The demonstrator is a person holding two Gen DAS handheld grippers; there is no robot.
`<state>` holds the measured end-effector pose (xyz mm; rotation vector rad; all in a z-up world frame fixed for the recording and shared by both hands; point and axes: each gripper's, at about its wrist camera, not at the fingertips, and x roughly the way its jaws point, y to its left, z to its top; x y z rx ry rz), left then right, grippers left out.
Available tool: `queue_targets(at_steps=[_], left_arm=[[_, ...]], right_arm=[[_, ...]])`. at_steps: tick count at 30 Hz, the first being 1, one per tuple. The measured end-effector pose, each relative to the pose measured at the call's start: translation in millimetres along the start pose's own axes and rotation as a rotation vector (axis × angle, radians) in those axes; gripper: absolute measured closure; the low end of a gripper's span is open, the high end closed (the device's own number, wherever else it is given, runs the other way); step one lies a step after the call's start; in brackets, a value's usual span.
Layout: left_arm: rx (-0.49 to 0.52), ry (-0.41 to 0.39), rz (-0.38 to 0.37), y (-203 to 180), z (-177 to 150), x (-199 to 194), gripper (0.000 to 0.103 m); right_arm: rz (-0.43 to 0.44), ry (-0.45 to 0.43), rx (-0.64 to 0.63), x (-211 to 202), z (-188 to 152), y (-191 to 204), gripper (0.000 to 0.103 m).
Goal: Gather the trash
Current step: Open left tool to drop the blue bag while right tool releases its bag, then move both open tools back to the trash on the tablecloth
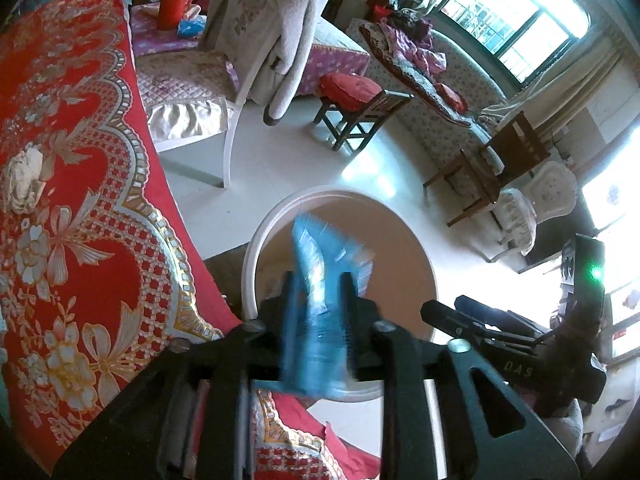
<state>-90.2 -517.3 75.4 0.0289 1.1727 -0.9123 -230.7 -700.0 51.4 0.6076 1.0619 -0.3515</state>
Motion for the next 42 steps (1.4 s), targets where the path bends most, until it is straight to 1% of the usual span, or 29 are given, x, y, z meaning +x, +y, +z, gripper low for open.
queue_targets(at_steps=[2, 9, 16, 23, 29, 42], left_arm=[[-0.014, -0.001, -0.01, 2.5, -0.7, -1.3, 0.068], [-0.02, -0.004, -0.002, 4.2, -3.8, -7.0, 0.068], [-0.028, -0.022, 0.049, 16.0, -11.3, -17.9, 0.068], [-0.047, -0.047, 0.097, 27.7, -16.3, -34.0, 0.068], [-0.072, -0.078, 0.141, 41.6, -20.7, -51.4, 0.068], [-0.154, -0.139, 0.227, 94.7, -32.6, -97.2, 0.068]], right_arm=[[0.004, 0.0, -0.002, 0.0, 0.3, 1.5, 0.024], [0.007, 0.007, -0.011, 0.4, -0.4, 5.6, 0.024], [0.011, 0.008, -0.036, 0.9, -0.2, 15.3, 0.024], [0.025, 0.005, -0.076, 2.8, 2.4, 34.5, 0.024], [0.047, 0.003, -0.124, 4.5, 3.7, 62.1, 0.024], [0.107, 0.007, -0.259, 13.4, -1.0, 139.4, 0.024]])
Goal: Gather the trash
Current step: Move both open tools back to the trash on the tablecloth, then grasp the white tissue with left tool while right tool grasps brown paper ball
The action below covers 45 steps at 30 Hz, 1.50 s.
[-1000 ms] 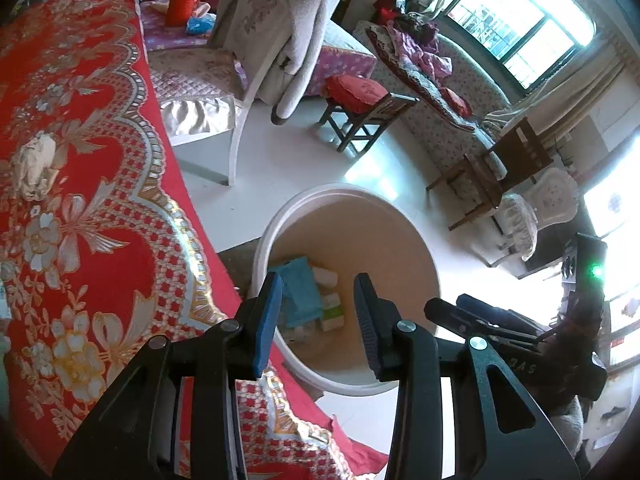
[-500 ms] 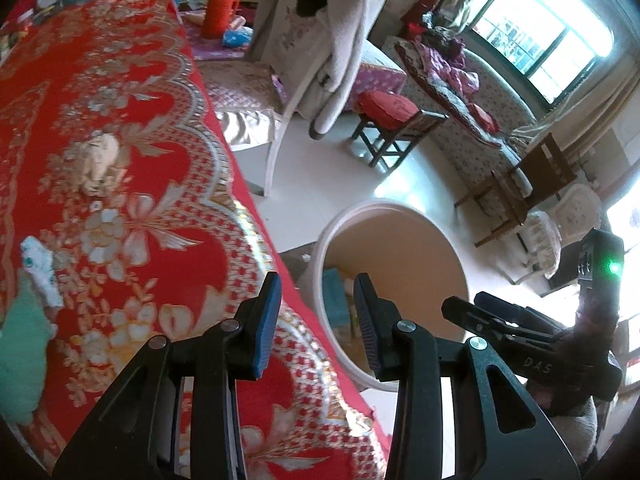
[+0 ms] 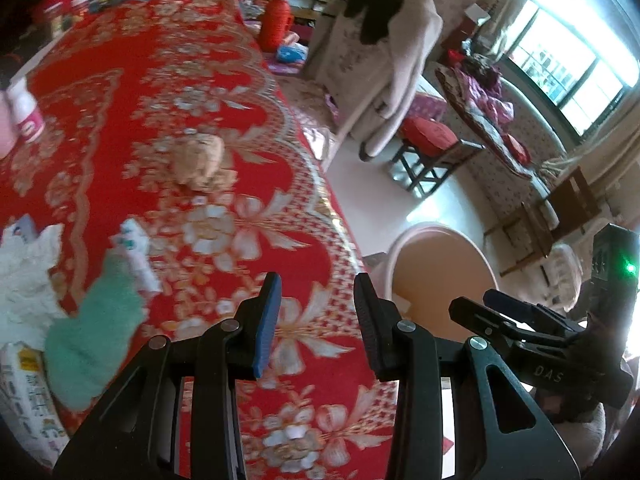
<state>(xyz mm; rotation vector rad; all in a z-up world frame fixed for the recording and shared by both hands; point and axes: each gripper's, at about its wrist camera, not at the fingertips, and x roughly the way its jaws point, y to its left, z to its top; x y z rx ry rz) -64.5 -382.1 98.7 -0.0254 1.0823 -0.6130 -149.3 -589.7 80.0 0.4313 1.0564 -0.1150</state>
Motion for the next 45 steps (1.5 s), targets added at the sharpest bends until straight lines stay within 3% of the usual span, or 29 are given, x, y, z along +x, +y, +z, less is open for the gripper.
queue_targets(at_steps=[24, 36, 39, 45], left_arm=[[-0.148, -0.093, 0.18, 120.3, -16.9, -68.3, 0.068], [-0.192, -0.041, 0.186, 193.3, -19.0, -83.9, 0.067], [-0.18, -0.009, 0.18, 203.6, -17.4, -79.4, 0.056], [-0.125, 0.05, 0.229, 209.8, -12.0, -61.7, 0.055]], right_arm=[[0.103, 0.002, -0.213, 34.0, 15.9, 130.0, 0.024], [0.109, 0.023, -0.257, 64.2, 34.0, 172.2, 0.024], [0.116, 0.033, -0.248, 73.7, 39.8, 179.2, 0.024], [0.11, 0.039, -0.258, 89.6, 54.2, 192.8, 0.024]])
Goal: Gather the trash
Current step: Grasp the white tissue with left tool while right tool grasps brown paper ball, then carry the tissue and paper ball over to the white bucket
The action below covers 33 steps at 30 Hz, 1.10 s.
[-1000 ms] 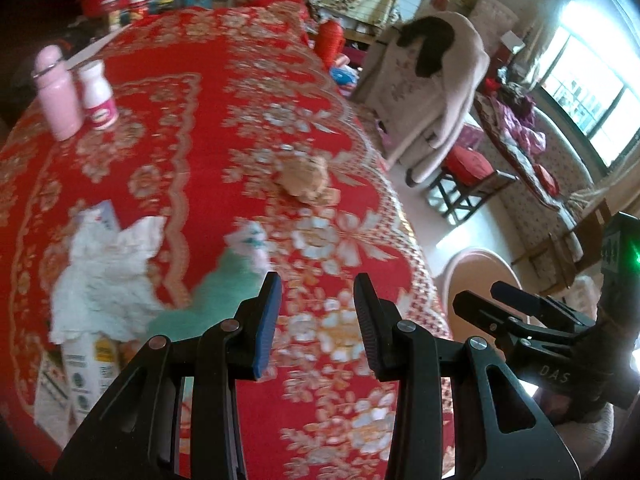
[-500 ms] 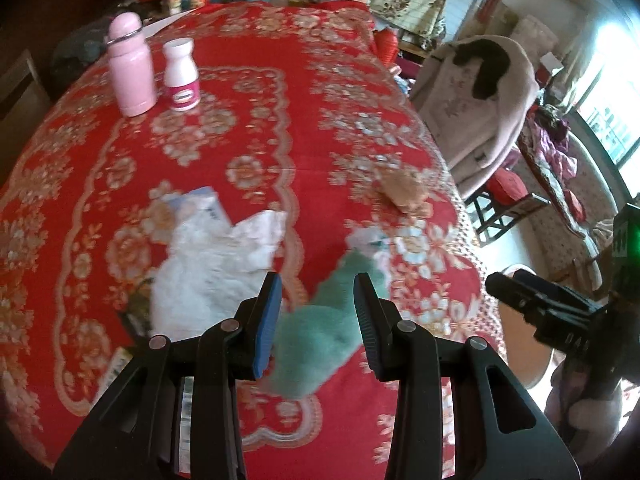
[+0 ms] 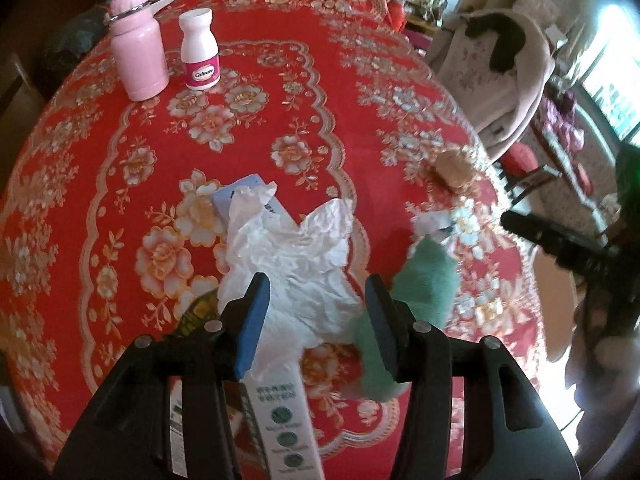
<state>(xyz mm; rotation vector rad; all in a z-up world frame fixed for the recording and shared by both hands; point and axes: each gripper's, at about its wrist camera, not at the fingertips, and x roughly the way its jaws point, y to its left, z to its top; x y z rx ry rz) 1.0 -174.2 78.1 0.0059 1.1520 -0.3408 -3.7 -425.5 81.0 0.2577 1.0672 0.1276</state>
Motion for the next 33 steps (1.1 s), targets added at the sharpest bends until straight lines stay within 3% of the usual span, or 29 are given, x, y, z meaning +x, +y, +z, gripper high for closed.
queue_targets(at_steps=[4, 20, 21, 22, 23, 24, 25, 29, 33], left_arm=[[0.043, 0.033, 0.072, 0.9, 8.0, 14.6, 0.055], [0.213, 0.172, 0.126, -3.3, 21.3, 56.5, 0.059], [0.218, 0.17, 0.129, -3.5, 22.2, 56.4, 0.069], [0.223, 0.163, 0.138, -2.6, 23.6, 55.8, 0.076], [0.218, 0.161, 0.135, -1.1, 24.6, 54.9, 0.089], [0.194, 0.168, 0.113, 3.2, 26.9, 54.5, 0.09], [0.159, 0.174, 0.084, 9.3, 29.2, 53.6, 0.091], [0.042, 0.154, 0.0, 26.7, 36.8, 39.6, 0.094], [0.01, 0.099, -0.022, 26.7, 43.8, 19.2, 0.094]], right_arm=[[-0.017, 0.008, -0.007, 11.3, 12.7, -0.3, 0.024], [-0.076, 0.052, 0.011, 69.6, 53.6, -14.6, 0.024], [-0.083, 0.057, 0.014, 73.7, 53.7, -15.7, 0.028], [-0.08, 0.061, 0.018, 76.0, 53.3, -16.6, 0.039], [-0.072, 0.071, 0.026, 79.4, 52.9, -18.2, 0.045], [-0.065, 0.078, 0.03, 81.4, 52.9, -19.5, 0.061], [-0.06, 0.083, 0.033, 82.7, 52.2, -20.2, 0.069], [-0.02, 0.034, 0.012, 68.1, 51.3, -15.6, 0.074], [0.031, -0.012, -0.006, 43.4, 49.3, -8.5, 0.074]])
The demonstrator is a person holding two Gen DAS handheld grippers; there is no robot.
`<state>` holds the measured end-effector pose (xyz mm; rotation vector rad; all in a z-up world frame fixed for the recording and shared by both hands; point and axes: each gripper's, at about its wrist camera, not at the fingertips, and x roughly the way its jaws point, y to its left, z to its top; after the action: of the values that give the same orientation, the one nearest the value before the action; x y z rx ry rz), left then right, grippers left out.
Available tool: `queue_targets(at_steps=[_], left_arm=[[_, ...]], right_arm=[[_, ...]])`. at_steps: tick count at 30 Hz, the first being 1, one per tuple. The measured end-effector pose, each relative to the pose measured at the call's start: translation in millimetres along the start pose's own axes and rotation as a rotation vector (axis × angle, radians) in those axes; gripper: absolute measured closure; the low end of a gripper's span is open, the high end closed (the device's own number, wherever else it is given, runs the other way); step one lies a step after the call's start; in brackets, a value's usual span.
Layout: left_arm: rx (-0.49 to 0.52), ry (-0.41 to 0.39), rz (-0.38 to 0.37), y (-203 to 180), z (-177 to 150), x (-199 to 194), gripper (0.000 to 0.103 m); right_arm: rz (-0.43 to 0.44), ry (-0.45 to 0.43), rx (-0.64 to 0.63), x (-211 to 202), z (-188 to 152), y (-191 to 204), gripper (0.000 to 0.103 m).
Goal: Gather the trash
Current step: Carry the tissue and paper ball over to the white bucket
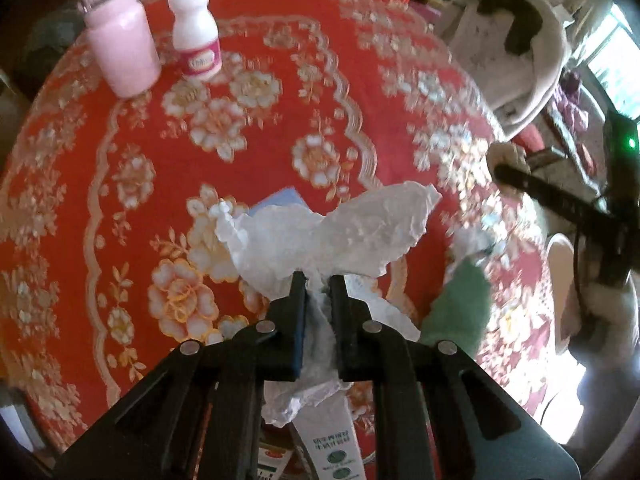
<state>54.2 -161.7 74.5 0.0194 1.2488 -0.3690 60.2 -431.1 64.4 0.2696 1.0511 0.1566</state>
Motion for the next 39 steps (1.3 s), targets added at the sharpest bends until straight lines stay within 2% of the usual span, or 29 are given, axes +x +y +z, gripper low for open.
queue_targets(at_steps=[4, 12, 29, 39], left_arm=[[0.014, -0.039, -0.032, -14.2, 2.4, -15.8, 0.094], [0.04, -0.066, -0.071, -45.2, -0.9, -27.1, 0.094], [0.123, -0.1, -0.062, -122.0, -17.5, -30.1, 0.094], [0.198, -0.099, -0.096, -175.8, -28.1, -26.4, 0.094]], right_arm=[[0.057, -0.016, 0.012, -18.2, -4.8, 3.3, 0.074], [0.075, -0.027, 0.002, -44.9, -27.3, 7.8, 0.074], [0.043, -0.062, 0.028, -90.9, -65.7, -16.2, 0.074], [-0.011, -0.092, 0.089, -126.0, -93.5, -54.4, 0.073]])
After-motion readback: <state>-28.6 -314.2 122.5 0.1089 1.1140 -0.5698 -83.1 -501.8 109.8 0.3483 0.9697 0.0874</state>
